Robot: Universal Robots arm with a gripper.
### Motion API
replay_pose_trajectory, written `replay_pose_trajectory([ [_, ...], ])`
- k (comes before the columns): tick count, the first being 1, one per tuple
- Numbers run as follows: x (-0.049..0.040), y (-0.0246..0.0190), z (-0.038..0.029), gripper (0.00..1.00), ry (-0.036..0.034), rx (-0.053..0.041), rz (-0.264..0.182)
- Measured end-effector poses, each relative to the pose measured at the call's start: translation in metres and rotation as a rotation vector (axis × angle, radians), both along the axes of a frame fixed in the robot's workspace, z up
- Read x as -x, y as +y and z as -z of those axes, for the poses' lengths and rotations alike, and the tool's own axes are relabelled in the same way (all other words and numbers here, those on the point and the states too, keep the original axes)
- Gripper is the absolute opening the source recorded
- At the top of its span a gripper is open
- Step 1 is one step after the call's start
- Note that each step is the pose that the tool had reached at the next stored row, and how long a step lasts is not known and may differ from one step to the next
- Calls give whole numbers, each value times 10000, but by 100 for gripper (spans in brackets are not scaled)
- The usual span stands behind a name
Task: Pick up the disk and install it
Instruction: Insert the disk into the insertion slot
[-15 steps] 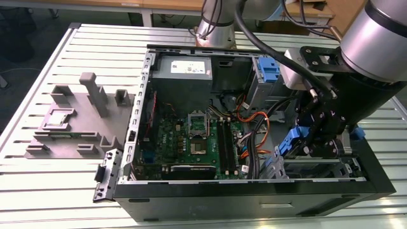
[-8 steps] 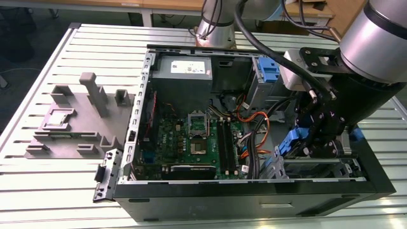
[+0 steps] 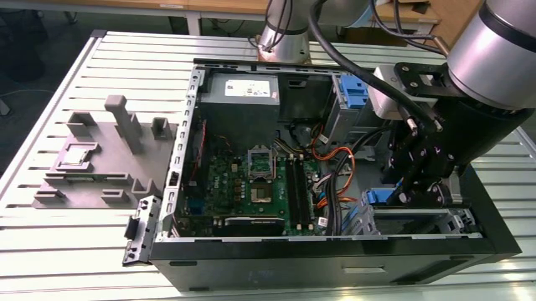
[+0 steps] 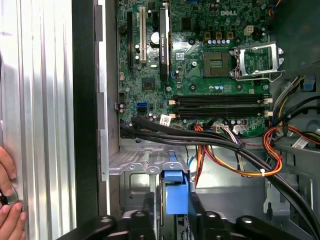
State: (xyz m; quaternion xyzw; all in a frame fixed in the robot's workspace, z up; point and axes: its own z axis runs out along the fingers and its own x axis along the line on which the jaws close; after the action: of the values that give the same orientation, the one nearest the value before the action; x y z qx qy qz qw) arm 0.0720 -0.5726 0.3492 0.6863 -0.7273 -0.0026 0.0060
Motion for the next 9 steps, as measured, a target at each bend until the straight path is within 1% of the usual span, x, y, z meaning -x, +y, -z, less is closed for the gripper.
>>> replay_pose_trajectory([
  [1,0,0,0,36,0,0,0],
  [2,0,0,0,36,0,0,0],
  [3,0,0,1,30,0,0,0],
  [4,0,0,1,30,0,0,0],
  [7,0,0,1,13,0,0,0],
  [8,0,0,1,13,0,0,0],
  [9,0,0,1,10,0,0,0],
])
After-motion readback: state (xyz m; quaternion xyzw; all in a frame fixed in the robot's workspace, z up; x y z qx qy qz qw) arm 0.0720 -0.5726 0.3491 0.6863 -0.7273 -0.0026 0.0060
